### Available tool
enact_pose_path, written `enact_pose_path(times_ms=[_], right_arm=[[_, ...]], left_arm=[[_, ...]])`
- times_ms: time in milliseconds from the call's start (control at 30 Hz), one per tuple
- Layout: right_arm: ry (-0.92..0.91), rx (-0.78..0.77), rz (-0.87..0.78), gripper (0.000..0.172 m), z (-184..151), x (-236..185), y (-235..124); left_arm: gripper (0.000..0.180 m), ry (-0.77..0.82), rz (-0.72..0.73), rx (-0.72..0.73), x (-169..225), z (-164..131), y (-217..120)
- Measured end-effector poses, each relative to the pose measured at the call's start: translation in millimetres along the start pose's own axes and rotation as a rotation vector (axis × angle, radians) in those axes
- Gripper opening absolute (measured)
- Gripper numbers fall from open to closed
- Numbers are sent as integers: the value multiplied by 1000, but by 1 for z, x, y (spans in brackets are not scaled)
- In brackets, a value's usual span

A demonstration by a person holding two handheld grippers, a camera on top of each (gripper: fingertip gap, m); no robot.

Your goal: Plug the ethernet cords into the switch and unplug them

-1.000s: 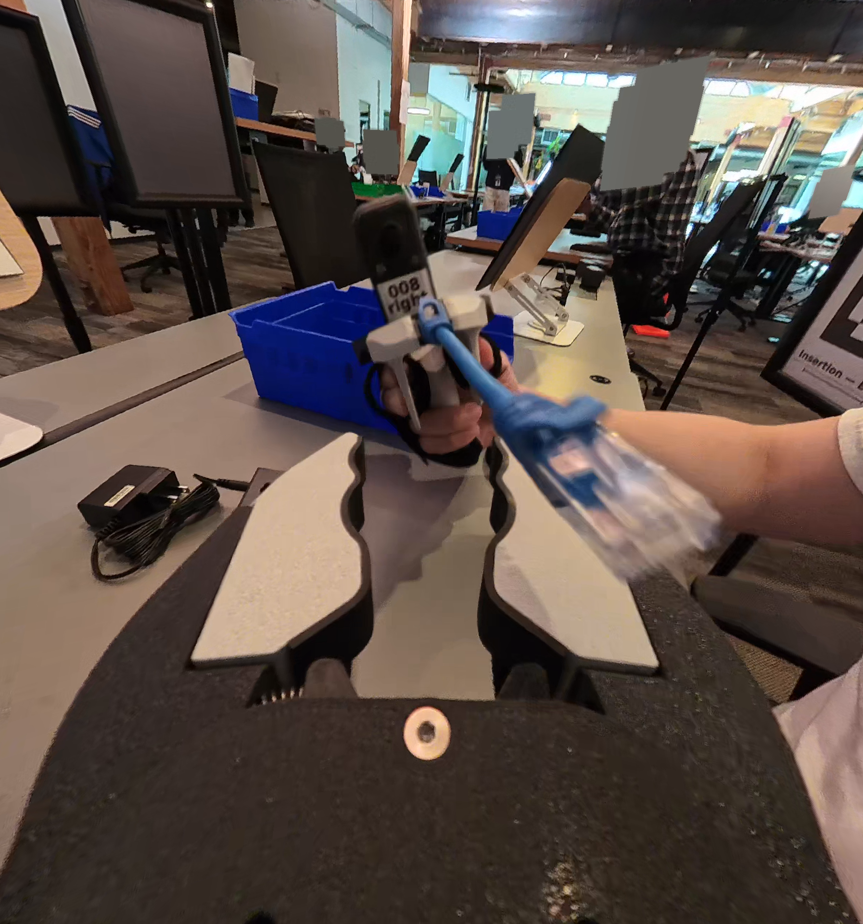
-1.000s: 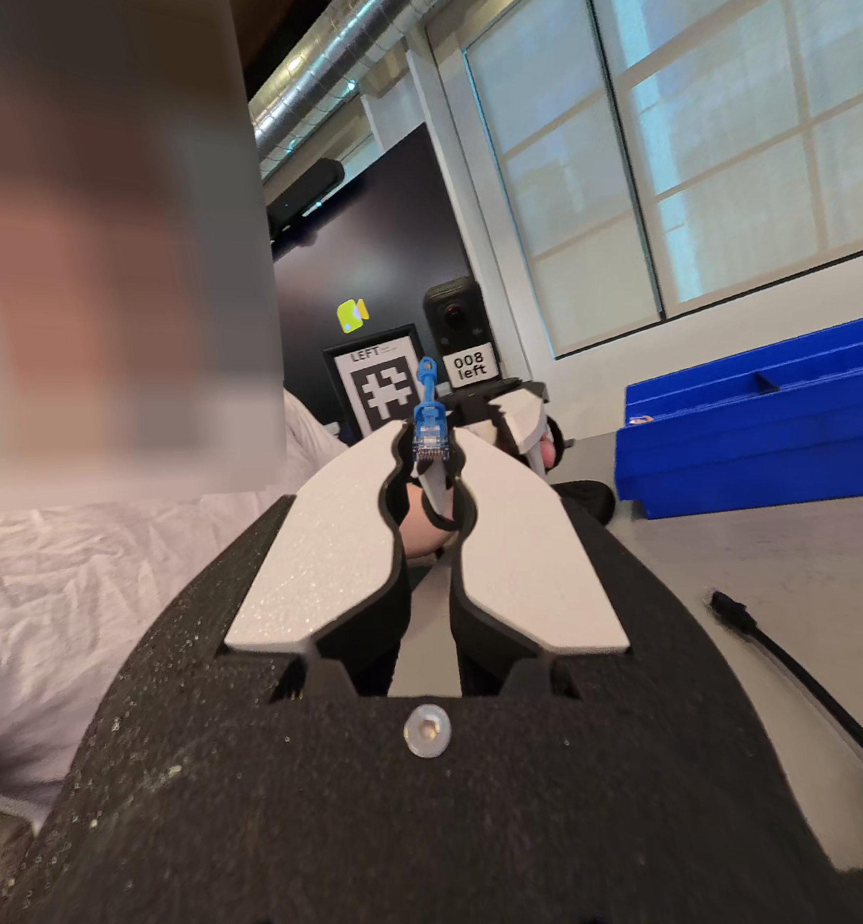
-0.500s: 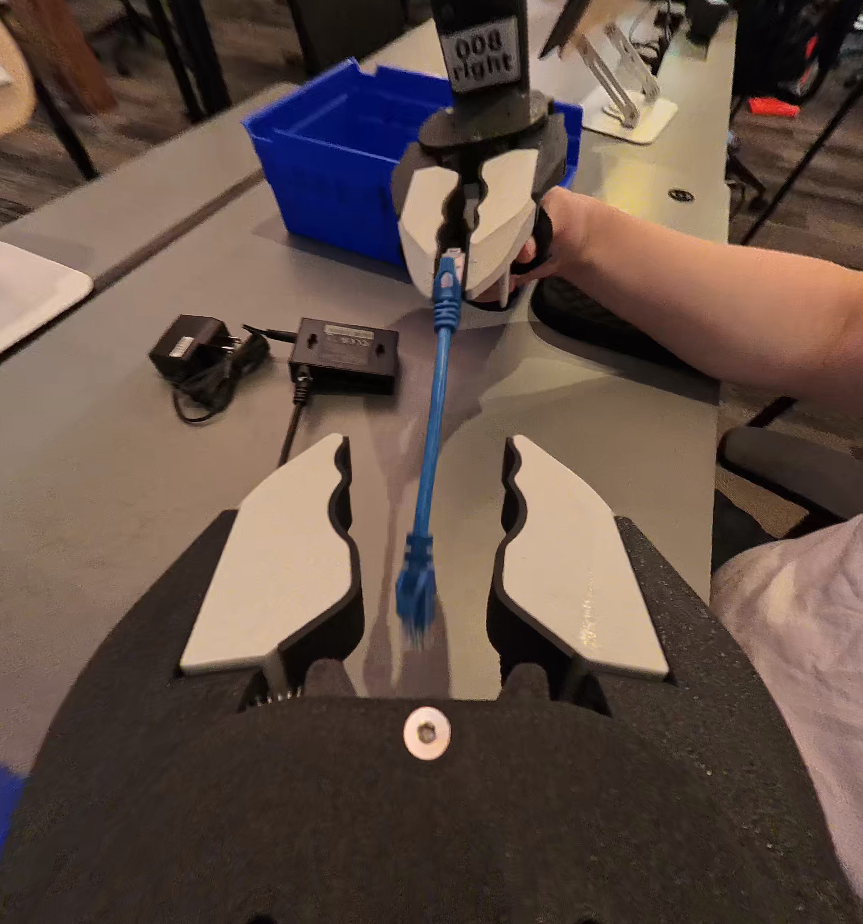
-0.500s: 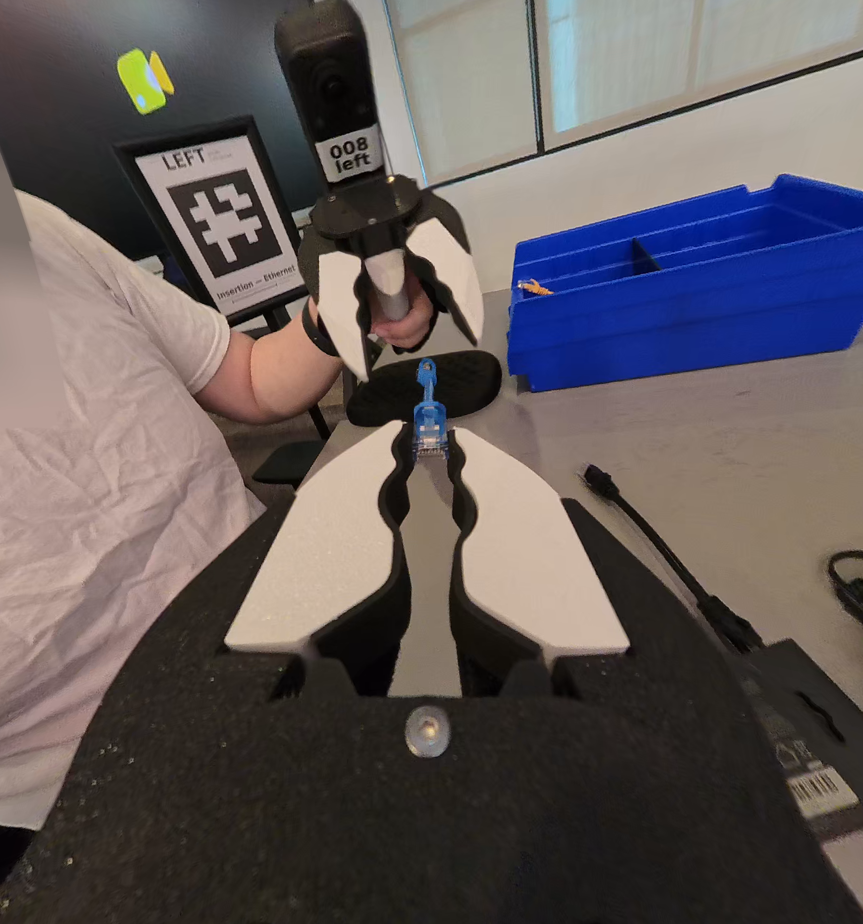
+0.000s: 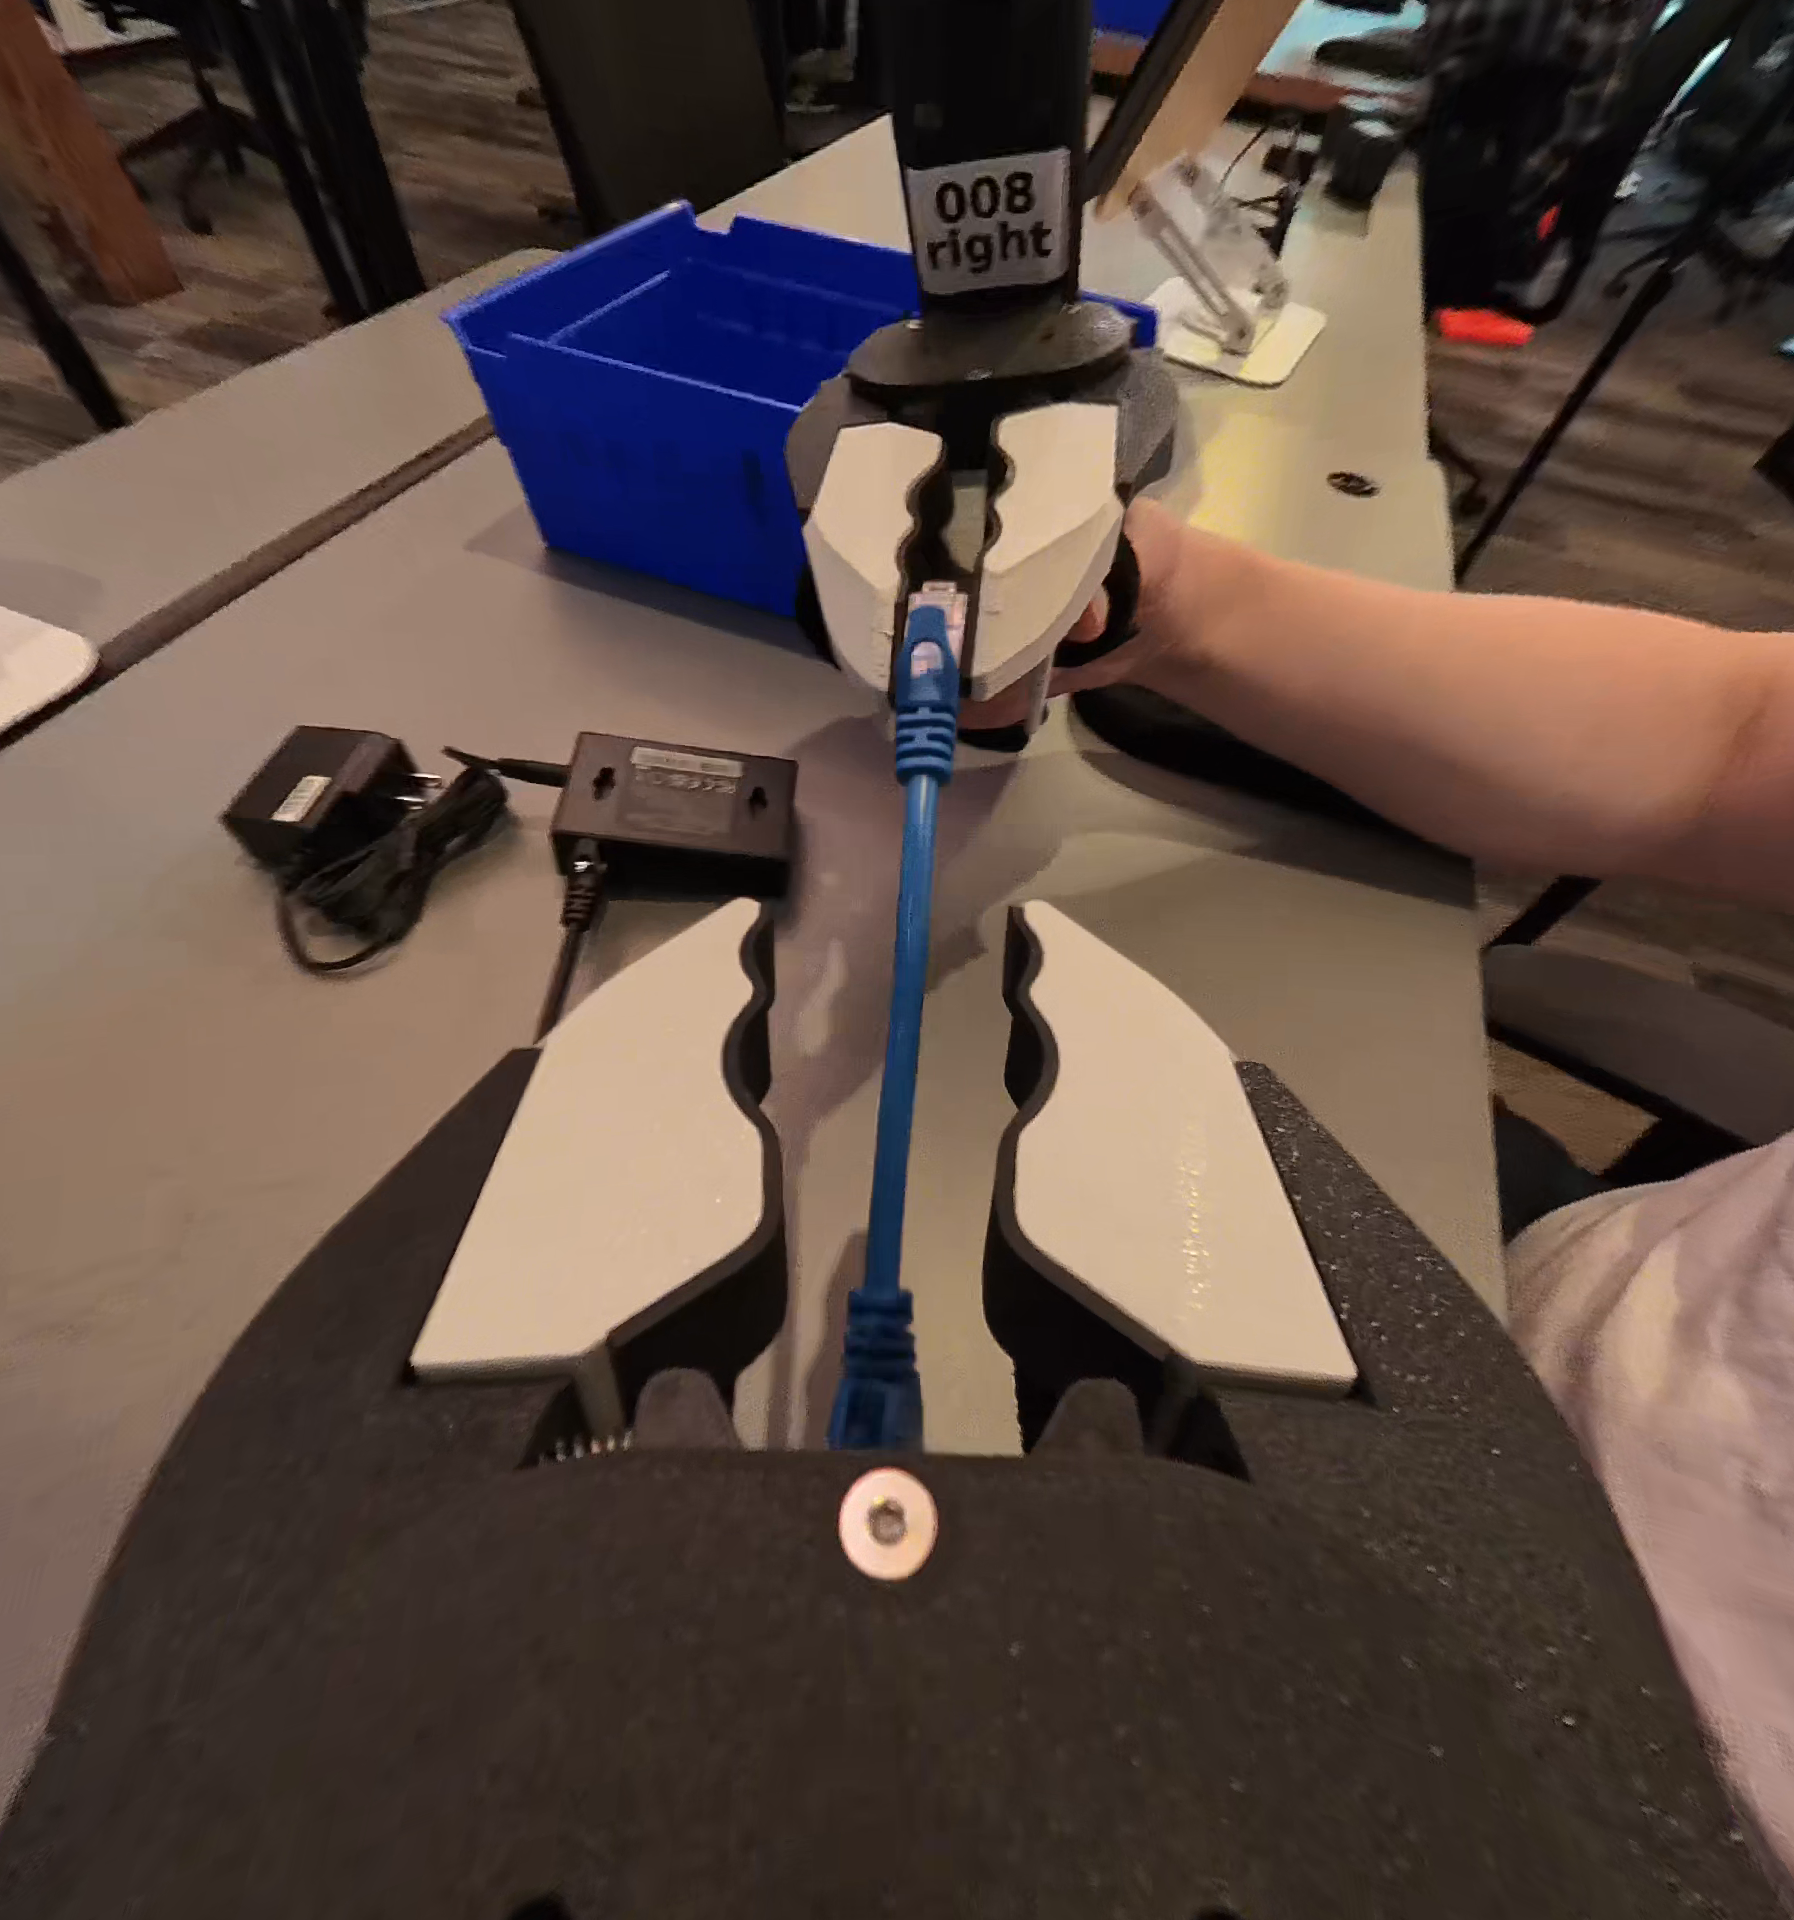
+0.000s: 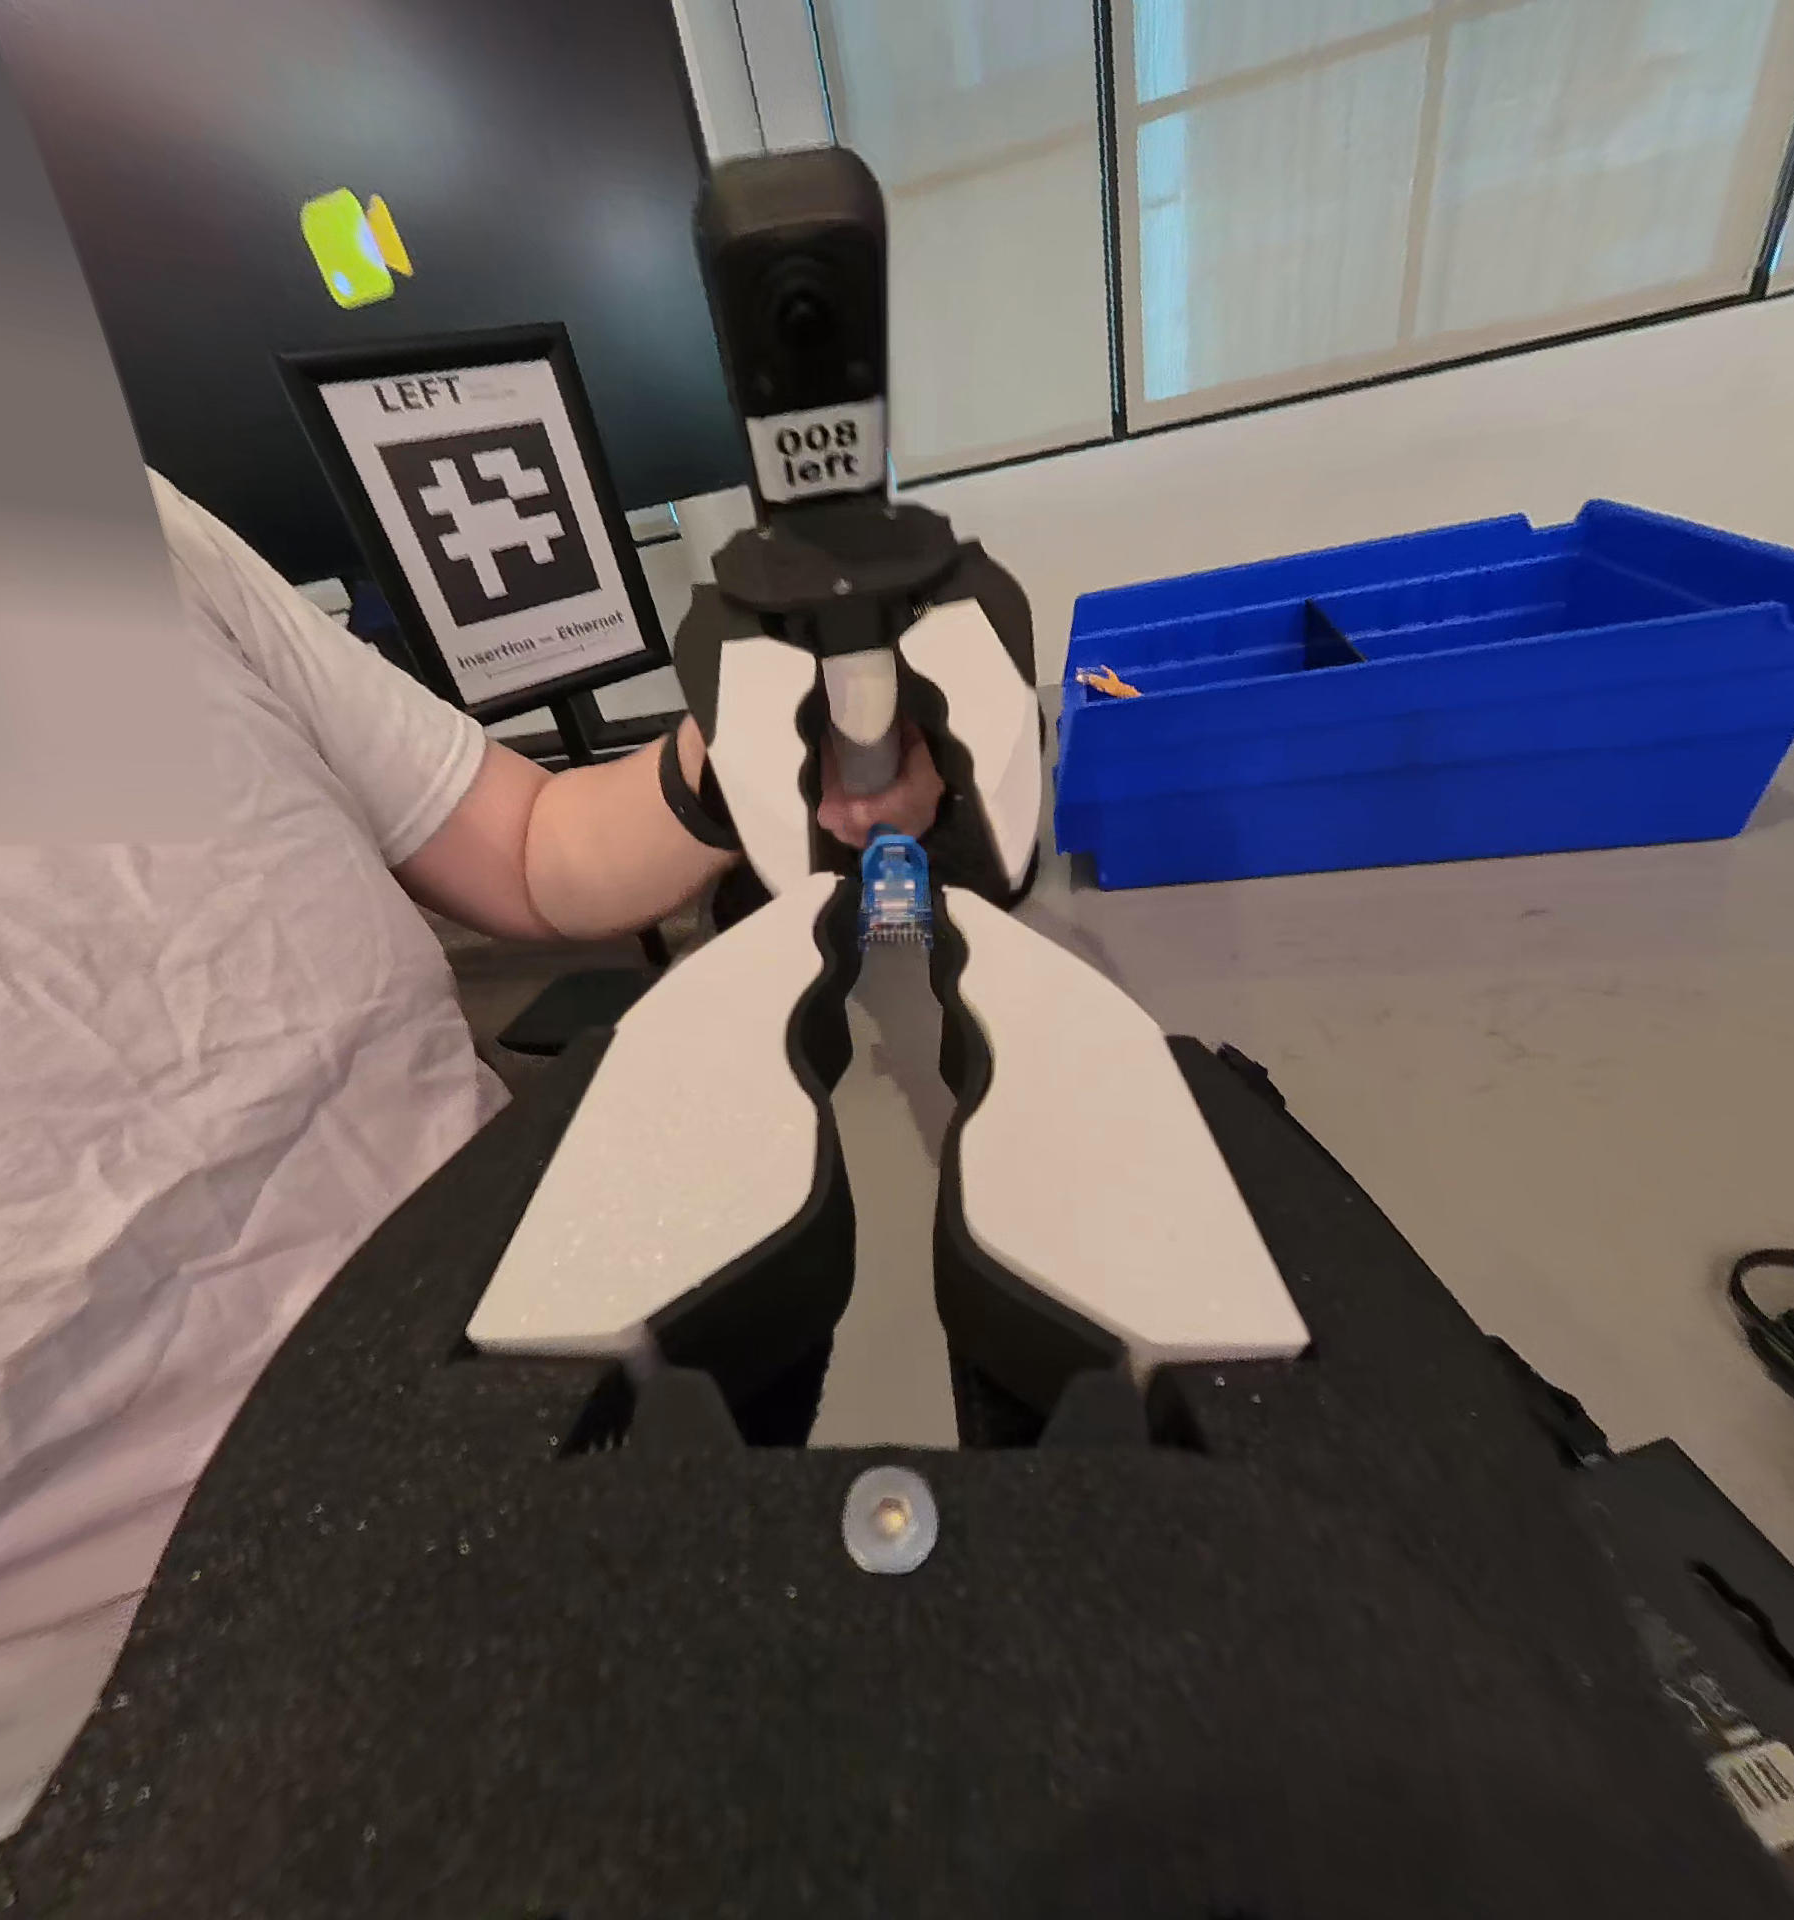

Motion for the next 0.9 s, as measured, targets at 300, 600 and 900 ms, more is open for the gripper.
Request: enact_pose_path(times_ms=[300,600,900], right_arm=[[-72,-62,6,12,-3,-4,5],[-17,133,17,12,9,-4,6],[-14,211,23,12,13,-4,9]], left_arm=[[43,24,-24,-43,16,6,11],[23,-78,-90,123,14,22,22],[15,-75,-113,189,16,19,27]])
Point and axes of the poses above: each gripper's, where its closed fingertips meet, y out along the fingers, z out of its top, x = y × z across the jaws, the point moved 2 cm from there along -y, back along the fingers, and after that the axes turned 15 degrees about -y, right-handed, at the moved point
